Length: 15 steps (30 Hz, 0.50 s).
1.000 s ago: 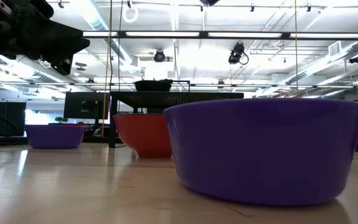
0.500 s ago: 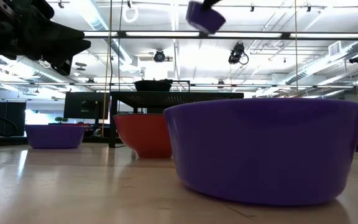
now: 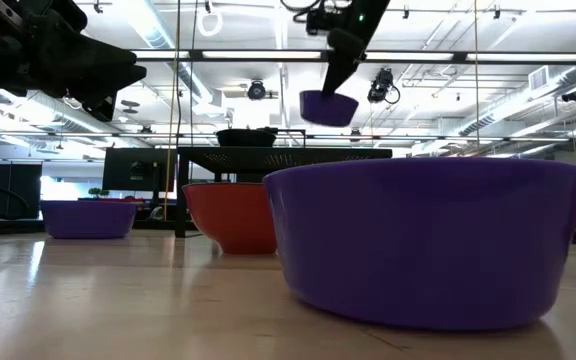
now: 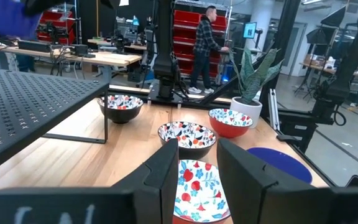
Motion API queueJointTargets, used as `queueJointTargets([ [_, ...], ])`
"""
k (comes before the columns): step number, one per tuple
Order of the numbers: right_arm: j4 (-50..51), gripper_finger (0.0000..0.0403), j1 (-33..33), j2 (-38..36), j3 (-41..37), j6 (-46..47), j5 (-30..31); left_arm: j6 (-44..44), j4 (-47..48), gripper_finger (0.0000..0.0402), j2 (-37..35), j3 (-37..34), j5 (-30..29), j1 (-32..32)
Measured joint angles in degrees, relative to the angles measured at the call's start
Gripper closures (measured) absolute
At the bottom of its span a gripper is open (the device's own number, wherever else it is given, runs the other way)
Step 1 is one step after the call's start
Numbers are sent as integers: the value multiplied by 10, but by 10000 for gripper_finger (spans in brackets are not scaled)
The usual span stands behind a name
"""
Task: Pick & Place Mini bowls
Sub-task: Put the right blue bowl on the shelf
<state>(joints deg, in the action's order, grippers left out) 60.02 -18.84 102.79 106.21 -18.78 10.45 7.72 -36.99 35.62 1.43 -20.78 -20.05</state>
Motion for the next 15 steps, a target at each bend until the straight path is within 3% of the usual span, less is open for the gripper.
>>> queueJointTargets([
  [4,5,399,-3,18,0,-12,-26,0,3,287,0,0,0,0],
  [15,-7,399,-5,22,-41,-8,-24,1,9,287,0,0,0,0],
])
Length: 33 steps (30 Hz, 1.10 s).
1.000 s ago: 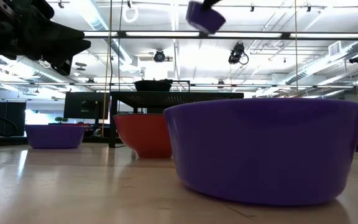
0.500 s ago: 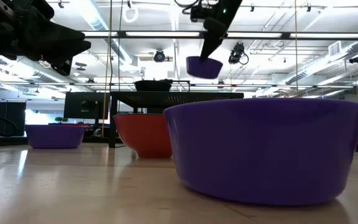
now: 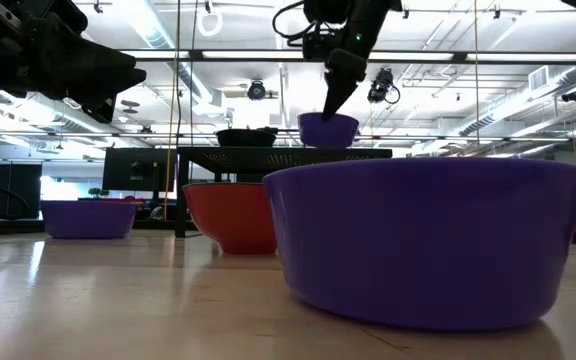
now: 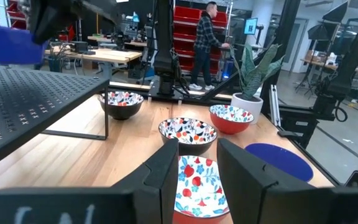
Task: Pick & Place Mini bowls
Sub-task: Put the right blue bowl on the shelf
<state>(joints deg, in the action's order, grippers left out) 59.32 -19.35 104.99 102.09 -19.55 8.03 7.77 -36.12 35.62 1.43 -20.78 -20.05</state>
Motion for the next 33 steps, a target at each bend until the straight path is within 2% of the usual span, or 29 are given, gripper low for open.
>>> queueJointTargets([
  [7,-3,399,-6,0,-28,-4,1,0,0,287,0,0,0,0],
  [23,-30,394,-33,0,-29,-20,-1,0,0,287,0,0,0,0],
  [27,-29,394,-38,0,-29,-20,-34,0,0,287,0,0,0,0],
  [33,-23,388,-39,7,-29,-24,-36,0,-1,287,0,0,0,0],
])
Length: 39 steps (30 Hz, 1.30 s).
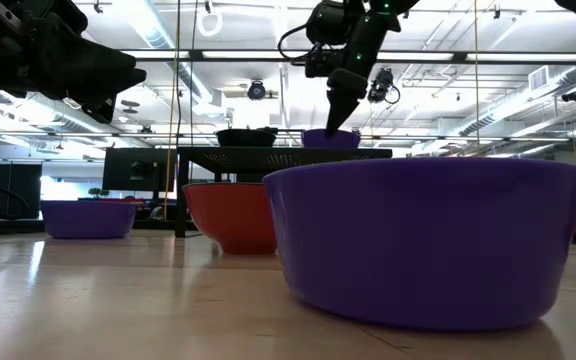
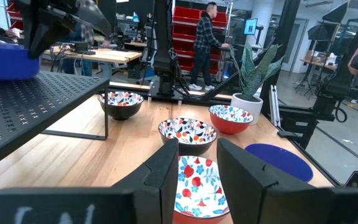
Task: Pick & Place Mini bowls
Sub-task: Put the right blue bowl on the shelf, then put the left red bowl on the shelf
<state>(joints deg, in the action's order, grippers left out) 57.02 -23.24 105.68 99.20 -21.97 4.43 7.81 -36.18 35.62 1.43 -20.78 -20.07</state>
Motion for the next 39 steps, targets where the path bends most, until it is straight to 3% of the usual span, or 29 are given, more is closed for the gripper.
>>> queueJointTargets([
  [13,-4,351,-4,9,0,-10,12,0,0,287,0,0,0,0],
  [22,-20,279,-7,9,0,-11,13,0,0,287,0,0,0,0],
  [29,-21,228,-10,9,0,-15,52,0,0,287,0,0,0,0],
  [39,-36,221,-1,-1,0,-25,53,0,0,287,0,0,0,0],
])
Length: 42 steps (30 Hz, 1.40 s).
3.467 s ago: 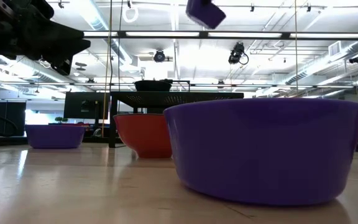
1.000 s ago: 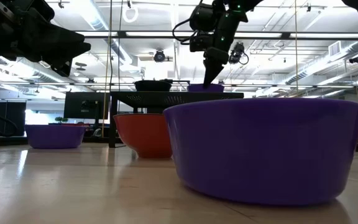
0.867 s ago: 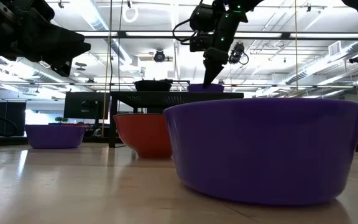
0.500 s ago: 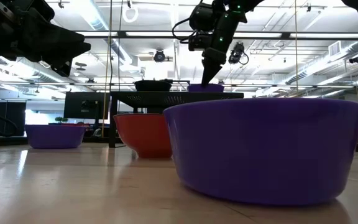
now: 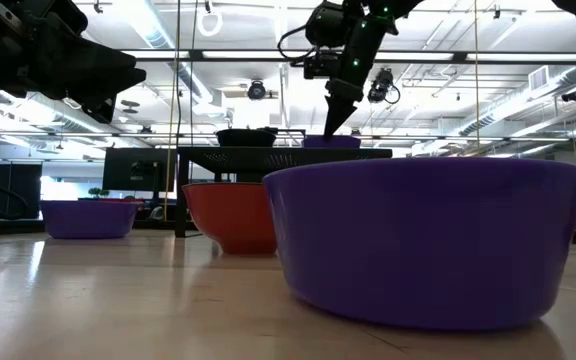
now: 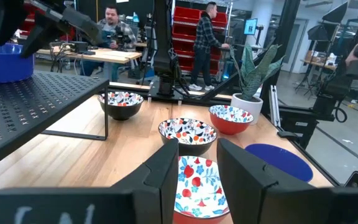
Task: Pick & Place Mini bowls
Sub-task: Put the left red bowl on the shelf
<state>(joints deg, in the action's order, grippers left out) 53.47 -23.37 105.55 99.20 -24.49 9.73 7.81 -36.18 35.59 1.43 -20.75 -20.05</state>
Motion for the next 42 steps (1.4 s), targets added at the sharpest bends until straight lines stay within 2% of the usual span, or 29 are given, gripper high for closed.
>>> queueJointTargets([
  [6,-2,231,33,-39,0,21,-1,0,0,287,0,0,0,0],
  [12,-3,253,97,-84,0,85,-1,3,0,287,0,0,0,0],
  [19,-56,305,226,-111,0,121,-1,5,0,287,0,0,0,0],
  [27,-190,374,410,-109,-13,124,10,5,0,287,0,0,0,0],
  [31,-317,398,487,-109,-80,113,76,5,0,287,0,0,0,0],
  [34,-409,393,529,-111,-145,117,168,5,0,287,0,0,0,0],
  [39,-600,395,570,-111,-278,185,336,5,0,287,0,0,0,-1],
  [42,-748,400,577,-111,-367,234,389,9,-6,287,0,0,0,-1],
])
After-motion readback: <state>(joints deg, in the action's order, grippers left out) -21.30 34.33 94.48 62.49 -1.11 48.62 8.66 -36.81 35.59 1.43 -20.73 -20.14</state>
